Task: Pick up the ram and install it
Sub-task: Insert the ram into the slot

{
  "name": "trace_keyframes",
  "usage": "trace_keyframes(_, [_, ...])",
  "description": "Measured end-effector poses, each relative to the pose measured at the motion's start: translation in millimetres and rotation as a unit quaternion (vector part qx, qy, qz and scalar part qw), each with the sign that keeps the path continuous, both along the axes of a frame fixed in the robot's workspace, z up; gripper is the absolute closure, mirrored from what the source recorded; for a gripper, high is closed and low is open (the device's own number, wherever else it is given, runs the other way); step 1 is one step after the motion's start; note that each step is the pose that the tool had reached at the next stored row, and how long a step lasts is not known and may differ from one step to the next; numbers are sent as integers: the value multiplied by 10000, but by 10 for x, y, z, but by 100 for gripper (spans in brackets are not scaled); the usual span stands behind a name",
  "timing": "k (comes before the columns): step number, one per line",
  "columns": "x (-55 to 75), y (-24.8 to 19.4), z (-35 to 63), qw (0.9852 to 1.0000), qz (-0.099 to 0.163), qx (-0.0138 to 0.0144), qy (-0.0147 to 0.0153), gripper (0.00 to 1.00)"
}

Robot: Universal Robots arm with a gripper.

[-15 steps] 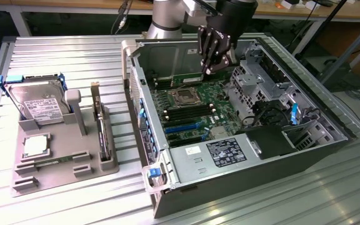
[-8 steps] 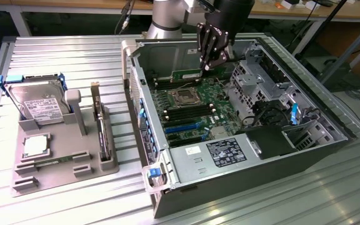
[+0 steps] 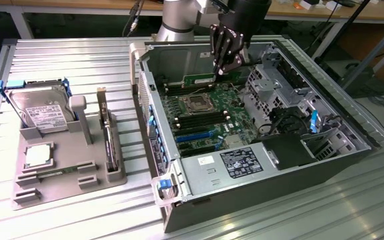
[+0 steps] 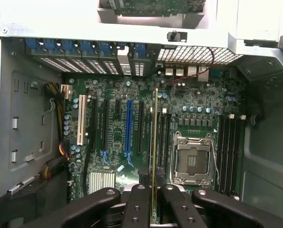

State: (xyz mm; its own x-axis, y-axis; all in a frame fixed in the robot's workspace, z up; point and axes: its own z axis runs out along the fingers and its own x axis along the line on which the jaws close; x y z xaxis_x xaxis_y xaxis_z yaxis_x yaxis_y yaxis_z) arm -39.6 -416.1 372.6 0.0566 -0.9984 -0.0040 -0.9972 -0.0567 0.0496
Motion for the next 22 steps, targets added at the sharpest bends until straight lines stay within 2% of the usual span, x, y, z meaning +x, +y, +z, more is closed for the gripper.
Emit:
trace_keyframes(5, [-1, 2, -1, 10000, 0, -1, 0, 85])
trace_keyframes(9, [0, 2, -142, 10000, -3, 0, 0, 85])
trace_keyframes(13, [9, 2, -233, 10000, -22, 0, -1, 85])
trace_keyframes(17, [42, -1, -363, 10000, -57, 1, -1, 85])
trace_keyframes(20, [68, -8, -503, 9998, -182, 3, -1, 85])
trace_keyframes(22, [72, -5, -539, 9998, -181, 2, 0, 85])
